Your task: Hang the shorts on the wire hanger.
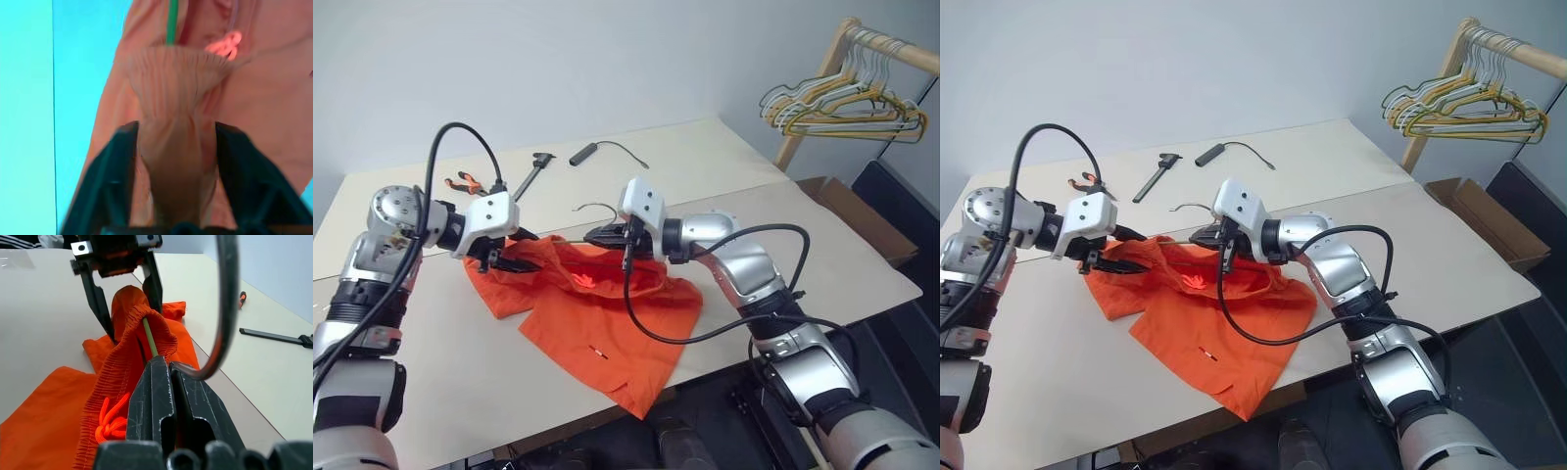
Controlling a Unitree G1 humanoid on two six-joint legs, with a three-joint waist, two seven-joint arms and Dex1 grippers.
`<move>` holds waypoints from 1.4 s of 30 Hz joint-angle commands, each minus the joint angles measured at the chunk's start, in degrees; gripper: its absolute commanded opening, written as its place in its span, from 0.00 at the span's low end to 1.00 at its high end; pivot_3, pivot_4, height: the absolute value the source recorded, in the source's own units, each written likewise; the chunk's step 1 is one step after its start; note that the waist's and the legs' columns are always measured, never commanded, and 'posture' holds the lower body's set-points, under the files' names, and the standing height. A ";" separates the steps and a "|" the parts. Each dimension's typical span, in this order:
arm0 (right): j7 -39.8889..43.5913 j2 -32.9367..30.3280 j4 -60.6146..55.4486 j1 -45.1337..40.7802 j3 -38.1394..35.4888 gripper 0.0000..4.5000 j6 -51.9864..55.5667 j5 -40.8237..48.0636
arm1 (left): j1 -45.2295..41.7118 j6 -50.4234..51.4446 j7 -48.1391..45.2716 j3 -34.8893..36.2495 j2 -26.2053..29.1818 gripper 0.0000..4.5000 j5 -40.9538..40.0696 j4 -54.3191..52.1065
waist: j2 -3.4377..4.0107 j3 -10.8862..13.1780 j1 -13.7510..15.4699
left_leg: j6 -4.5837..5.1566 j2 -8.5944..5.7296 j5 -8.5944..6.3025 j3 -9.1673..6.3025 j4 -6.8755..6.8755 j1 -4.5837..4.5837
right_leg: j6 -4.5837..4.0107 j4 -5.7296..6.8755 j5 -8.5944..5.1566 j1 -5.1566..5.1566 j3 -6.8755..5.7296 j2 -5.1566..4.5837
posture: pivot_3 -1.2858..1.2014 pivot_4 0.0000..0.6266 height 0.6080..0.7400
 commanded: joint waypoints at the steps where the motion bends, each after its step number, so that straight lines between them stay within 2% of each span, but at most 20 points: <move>1: 0.90 -0.67 -0.90 -0.27 -2.36 0.00 -1.72 -0.04 | -0.59 0.21 -0.26 2.76 2.90 0.86 -1.14 0.15 | 0.00 0.00 0.03 | 0.00 0.00 0.00 0.00 0.00 0.00 | 0.00 0.00 0.00 0.00 0.00 0.00 | 0.47 0.07 1.00; 3: 1.24 -1.02 -1.05 -0.17 -2.52 0.00 -1.49 0.07 | -0.13 -1.50 0.81 2.58 4.03 1.00 0.09 0.95 | 0.00 0.00 0.12 | 0.00 0.00 0.00 0.00 0.00 0.02 | 0.00 0.01 0.00 0.02 0.00 -0.01 | 0.47 0.07 1.00; 11: 2.35 -2.02 -1.59 -0.21 -3.32 0.00 -0.14 0.71 | 3.04 -7.13 4.98 0.56 4.98 1.00 4.83 4.80 | 0.01 0.01 0.36 | 0.00 -0.01 0.00 -0.01 0.00 0.05 | 0.00 0.01 0.00 0.04 -0.02 -0.01 | 0.47 0.07 1.00; 14: 2.82 -2.19 -1.65 -0.47 -3.48 0.00 0.46 0.70 | 2.62 -8.68 8.16 -0.28 3.54 0.87 7.15 6.90 | 0.01 0.00 0.51 | 0.01 -0.01 0.00 -0.01 0.00 0.05 | 0.00 0.01 0.00 0.06 -0.04 -0.03 | 0.47 0.07 1.00; 19: 3.27 -2.90 -1.91 -0.47 -3.19 0.00 0.92 0.13 | 1.47 -8.69 8.72 -0.05 2.81 0.55 7.58 8.02 | 0.00 0.00 0.40 | 0.02 -0.03 -0.01 -0.01 0.00 0.04 | 0.00 0.01 0.00 0.05 -0.04 -0.04 | 0.47 0.07 1.00; 26: 3.17 -2.87 -2.44 -0.16 -3.76 0.00 2.06 0.92 | 0.12 -8.98 9.07 0.17 2.84 0.03 7.89 9.87 | 0.00 0.00 0.36 | 0.01 -0.03 -0.01 -0.01 0.00 0.04 | 0.00 0.01 0.00 0.04 -0.05 -0.04 | 0.47 0.06 1.00; 33: 3.77 -3.31 -2.97 0.48 -3.89 0.00 2.33 0.76 | -0.76 -8.12 6.25 0.66 3.62 0.01 6.52 10.15 | 0.00 0.00 0.37 | 0.01 -0.03 -0.01 -0.02 0.00 0.04 | 0.00 0.02 0.00 0.04 -0.06 -0.04 | 0.47 0.06 1.00; 42: 3.85 -4.90 -3.00 3.27 -0.80 0.00 -2.17 -4.84 | -4.49 -10.18 3.87 1.90 5.17 0.01 5.86 14.34 | -0.01 -0.01 0.41 | 0.01 -0.03 -0.01 -0.02 0.00 0.04 | 0.00 0.02 0.00 0.05 -0.08 -0.04 | 0.47 0.05 1.00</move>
